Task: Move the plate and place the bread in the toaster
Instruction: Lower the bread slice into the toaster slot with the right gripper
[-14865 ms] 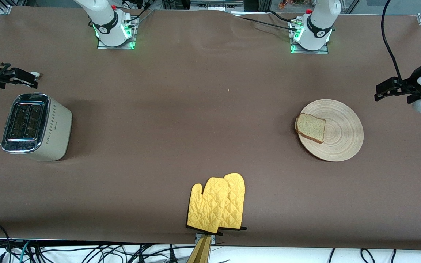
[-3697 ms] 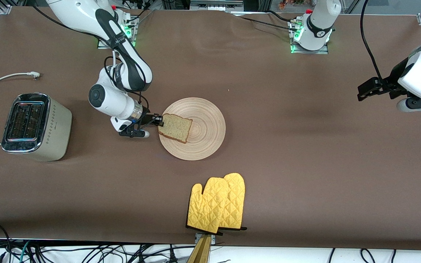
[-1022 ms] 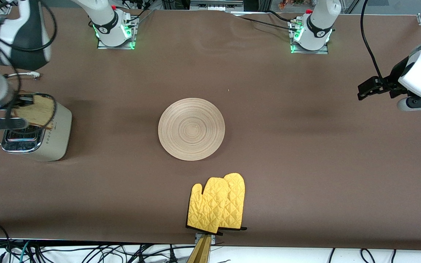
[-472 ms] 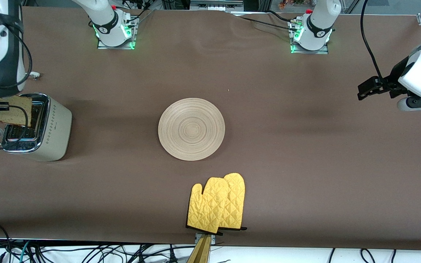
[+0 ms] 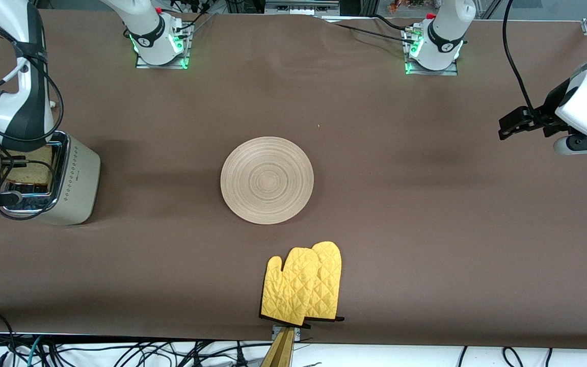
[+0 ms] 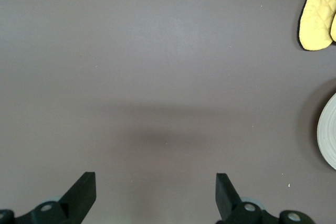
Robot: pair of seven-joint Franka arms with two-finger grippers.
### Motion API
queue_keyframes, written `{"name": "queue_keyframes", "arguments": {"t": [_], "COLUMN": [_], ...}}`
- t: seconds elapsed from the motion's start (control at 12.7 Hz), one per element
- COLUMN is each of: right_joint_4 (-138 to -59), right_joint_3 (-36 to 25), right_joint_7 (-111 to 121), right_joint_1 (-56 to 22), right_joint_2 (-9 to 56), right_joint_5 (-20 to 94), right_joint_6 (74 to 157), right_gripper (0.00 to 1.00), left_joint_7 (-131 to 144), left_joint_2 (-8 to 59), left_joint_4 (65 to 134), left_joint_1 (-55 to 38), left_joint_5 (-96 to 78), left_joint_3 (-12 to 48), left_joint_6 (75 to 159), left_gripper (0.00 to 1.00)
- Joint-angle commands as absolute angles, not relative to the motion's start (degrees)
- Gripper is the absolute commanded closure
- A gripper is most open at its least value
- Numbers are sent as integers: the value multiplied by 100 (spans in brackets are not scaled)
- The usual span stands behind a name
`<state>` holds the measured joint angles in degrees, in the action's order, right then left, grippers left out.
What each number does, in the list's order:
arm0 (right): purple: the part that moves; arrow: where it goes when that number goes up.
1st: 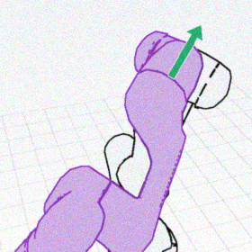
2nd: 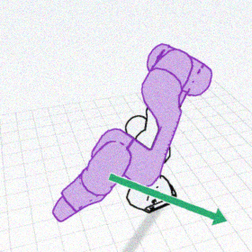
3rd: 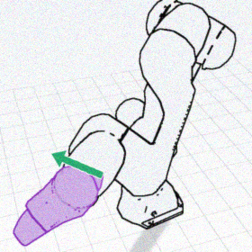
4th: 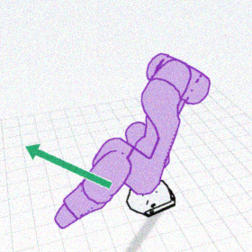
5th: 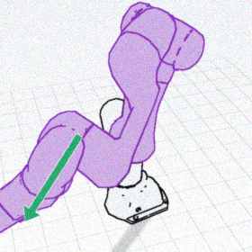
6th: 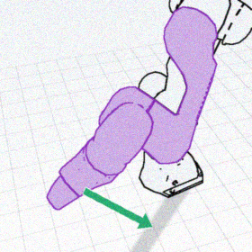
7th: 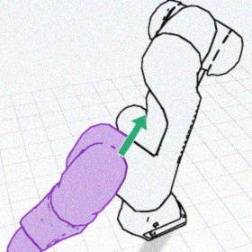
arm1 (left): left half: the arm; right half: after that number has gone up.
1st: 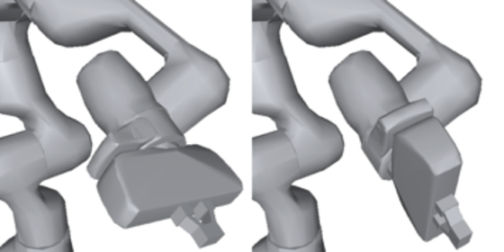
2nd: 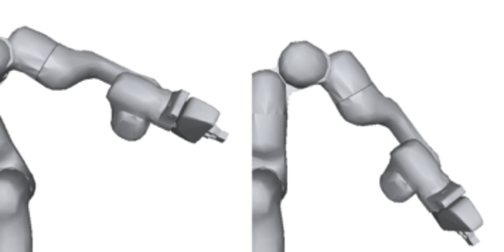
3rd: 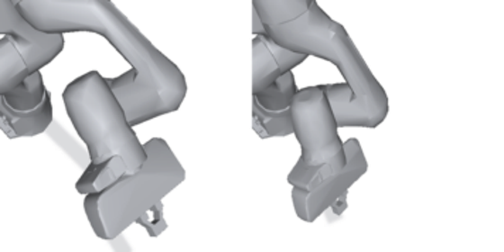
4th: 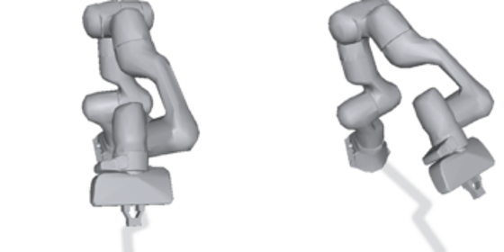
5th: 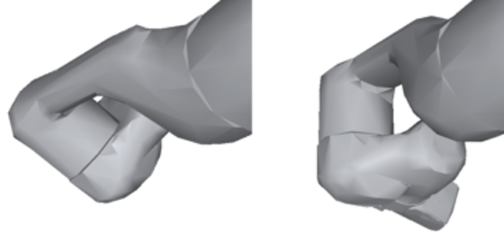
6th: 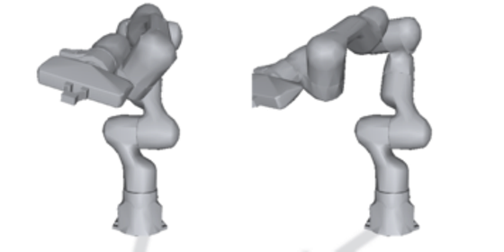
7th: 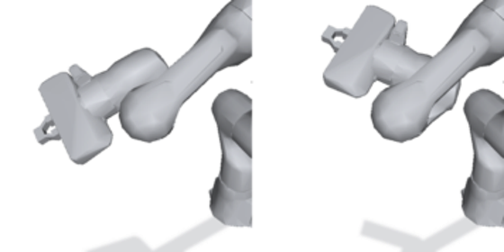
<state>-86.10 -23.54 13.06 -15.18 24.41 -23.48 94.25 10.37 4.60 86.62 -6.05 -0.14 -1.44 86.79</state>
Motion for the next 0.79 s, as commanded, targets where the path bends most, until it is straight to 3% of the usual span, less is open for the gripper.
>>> {"name": "queue_keyframes", "arguments": {"t": [0.0,0.16,0.24,0.31,0.71], "right_joint_4": [-8438,-8420,-8420,-8420,-8411], "right_joint_3": [-2329,-2329,-2329,-2338,-2294], "right_joint_7": [1301,1301,1292,1283,1345], "right_joint_1": [-1503,-1503,-1486,-1468,-1529], "right_joint_2": [2531,2531,2523,2505,2119], "right_joint_5": [-2400,-2426,-2374,-2164,-883], "right_joint_6": [9475,9483,9527,9640,9116], "right_gripper": [100,100,42,2,0], "left_joint_7": [1046,1046,1046,1046,1037], "left_joint_2": [536,536,536,536,536], "left_joint_4": [8490,8490,8490,8490,8490], "left_joint_1": [-633,-624,-624,-624,-606], "left_joint_5": [-53,-53,-53,-53,-53], "left_joint_3": [-141,-141,-141,-141,-141], "left_joint_6": [8604,8604,8604,8604,8604], "left_gripper": [0,0,0,0,0]}}
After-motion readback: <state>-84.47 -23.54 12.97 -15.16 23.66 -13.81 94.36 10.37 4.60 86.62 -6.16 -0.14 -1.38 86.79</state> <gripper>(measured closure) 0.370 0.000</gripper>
